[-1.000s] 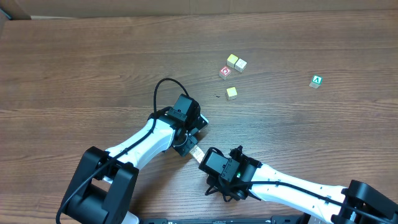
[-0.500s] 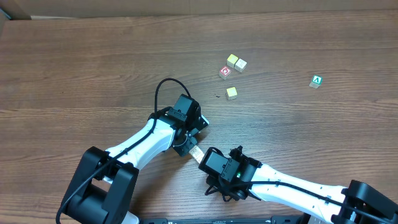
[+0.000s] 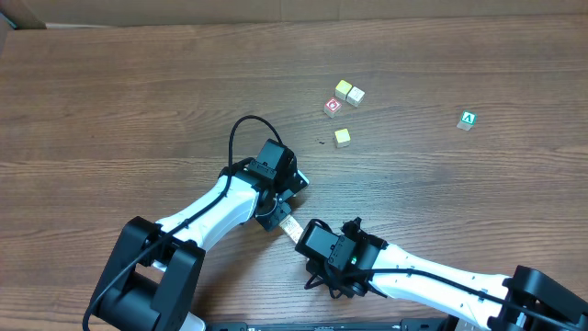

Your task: Flip 5 blocks

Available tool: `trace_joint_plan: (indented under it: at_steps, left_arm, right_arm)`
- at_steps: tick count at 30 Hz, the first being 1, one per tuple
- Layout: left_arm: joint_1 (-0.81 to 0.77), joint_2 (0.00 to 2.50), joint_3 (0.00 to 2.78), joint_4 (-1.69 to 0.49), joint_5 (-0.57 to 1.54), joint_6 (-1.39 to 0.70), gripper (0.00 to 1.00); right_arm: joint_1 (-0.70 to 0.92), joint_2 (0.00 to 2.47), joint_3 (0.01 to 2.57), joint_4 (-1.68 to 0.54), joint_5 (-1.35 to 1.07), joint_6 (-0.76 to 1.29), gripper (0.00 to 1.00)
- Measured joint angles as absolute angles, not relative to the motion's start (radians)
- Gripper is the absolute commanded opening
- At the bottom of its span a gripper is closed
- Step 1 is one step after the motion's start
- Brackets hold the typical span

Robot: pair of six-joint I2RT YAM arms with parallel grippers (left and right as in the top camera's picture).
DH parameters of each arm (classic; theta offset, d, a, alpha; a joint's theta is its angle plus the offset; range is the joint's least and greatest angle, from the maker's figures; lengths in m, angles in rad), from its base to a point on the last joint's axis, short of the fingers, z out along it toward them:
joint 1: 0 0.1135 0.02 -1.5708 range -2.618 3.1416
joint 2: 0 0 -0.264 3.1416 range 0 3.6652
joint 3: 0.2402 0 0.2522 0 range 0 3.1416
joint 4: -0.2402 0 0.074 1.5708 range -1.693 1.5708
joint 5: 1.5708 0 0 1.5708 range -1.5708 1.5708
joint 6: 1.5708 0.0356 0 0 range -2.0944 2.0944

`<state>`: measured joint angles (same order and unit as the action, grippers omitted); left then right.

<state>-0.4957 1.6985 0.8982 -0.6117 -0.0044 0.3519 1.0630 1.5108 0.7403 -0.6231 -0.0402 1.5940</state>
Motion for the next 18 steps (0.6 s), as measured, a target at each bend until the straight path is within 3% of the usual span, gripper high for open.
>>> trace_joint_plan:
  at_steps: [18]
  left_arm:
    - [-0.496,1.699,0.898,-0.601,-0.016,0.389,0.04]
  right_arm:
    - [1.068,1.565,0.74,-0.578,-0.053,1.593,0.04]
